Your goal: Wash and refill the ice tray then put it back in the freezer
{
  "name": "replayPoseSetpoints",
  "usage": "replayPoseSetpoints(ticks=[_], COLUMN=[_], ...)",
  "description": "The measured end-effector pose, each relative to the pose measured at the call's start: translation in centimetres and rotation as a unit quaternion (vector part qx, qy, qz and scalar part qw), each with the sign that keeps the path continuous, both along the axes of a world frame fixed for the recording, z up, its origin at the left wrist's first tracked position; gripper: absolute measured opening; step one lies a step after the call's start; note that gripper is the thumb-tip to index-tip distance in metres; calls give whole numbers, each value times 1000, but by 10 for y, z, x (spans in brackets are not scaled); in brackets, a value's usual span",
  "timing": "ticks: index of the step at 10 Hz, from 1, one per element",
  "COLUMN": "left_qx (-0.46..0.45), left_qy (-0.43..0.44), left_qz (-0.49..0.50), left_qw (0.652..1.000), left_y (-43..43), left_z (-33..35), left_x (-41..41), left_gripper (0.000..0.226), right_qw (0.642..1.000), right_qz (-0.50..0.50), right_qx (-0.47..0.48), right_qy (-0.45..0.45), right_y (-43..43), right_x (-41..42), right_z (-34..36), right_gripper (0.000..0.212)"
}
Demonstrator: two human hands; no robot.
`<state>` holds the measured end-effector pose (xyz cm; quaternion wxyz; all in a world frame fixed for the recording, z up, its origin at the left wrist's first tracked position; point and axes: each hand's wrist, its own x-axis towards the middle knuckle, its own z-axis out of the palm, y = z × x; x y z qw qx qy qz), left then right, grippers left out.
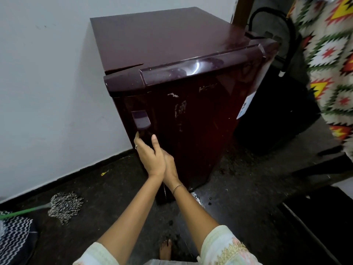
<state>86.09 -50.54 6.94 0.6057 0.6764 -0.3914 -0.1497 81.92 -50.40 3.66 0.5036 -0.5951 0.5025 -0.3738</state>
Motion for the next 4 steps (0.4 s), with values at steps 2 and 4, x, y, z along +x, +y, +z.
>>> replayPoseSetpoints(ticks=[2, 4], left_qx=[15, 54], left_qy=[-45, -149], left_qz=[-16, -117], left_qw=[999, 980], left_y=[22, 37], left_z=[1, -24], left_x=[-24, -56], left_gripper=[77, 82], right_qw=[997, 976], right_qz=[-72, -133], right_qx=[19, -33], right_qy=[35, 171], right_y=[13, 27], right_x=[-28, -70], right_z=[-13, -20], right_gripper=[37, 41])
